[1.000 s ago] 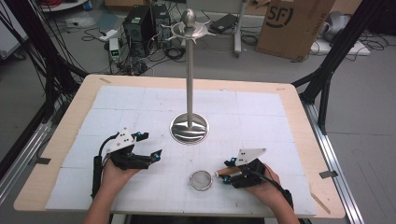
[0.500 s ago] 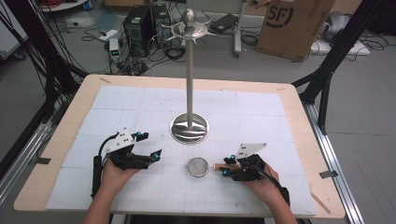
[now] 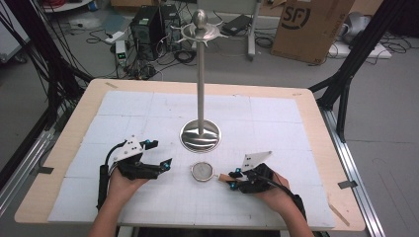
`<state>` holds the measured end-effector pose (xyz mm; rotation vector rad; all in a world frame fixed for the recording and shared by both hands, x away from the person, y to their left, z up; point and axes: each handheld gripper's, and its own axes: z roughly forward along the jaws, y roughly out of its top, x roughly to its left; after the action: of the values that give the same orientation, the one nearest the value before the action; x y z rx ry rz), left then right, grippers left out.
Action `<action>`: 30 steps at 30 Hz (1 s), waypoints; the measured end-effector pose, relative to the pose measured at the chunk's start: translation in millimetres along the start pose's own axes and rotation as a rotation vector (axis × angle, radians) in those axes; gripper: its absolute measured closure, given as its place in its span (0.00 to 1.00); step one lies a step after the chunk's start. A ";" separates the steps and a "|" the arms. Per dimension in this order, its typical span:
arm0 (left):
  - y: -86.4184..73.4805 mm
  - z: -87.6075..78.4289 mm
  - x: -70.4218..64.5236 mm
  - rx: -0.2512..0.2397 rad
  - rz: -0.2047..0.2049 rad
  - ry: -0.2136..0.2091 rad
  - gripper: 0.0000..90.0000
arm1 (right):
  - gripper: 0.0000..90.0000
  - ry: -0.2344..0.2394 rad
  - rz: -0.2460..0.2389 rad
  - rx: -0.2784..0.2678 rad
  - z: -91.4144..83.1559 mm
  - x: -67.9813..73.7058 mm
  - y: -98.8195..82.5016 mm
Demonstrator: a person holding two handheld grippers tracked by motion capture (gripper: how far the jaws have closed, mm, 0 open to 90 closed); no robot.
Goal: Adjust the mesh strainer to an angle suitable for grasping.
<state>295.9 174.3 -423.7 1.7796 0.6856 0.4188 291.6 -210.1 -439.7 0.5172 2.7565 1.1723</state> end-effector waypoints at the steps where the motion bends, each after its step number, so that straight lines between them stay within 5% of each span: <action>1: -0.1 0.2 -0.2 -0.001 -0.002 -0.002 0.19 | 0.75 0.005 -0.008 0.017 3.5 1.0 3.2; 9: 1.4 -3.0 1.4 -0.014 -0.004 0.003 0.19 | 0.76 0.049 -0.077 0.015 38.8 4.5 34.3; 23: 2.8 -5.9 2.1 -0.025 0.000 0.010 0.19 | 0.77 0.111 -0.122 0.008 80.3 13.8 79.9; 28: 2.9 -6.5 2.2 -0.025 0.002 0.011 0.19 | 0.71 0.091 -0.119 0.011 86.3 17.2 85.0; 30: 2.6 -5.9 1.9 -0.022 0.001 0.012 0.19 | 0.64 0.089 -0.061 0.035 82.0 14.8 81.7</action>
<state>294.5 179.4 -419.6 1.7580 0.6862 0.4369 317.9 -96.5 -438.0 0.3901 2.8504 1.1627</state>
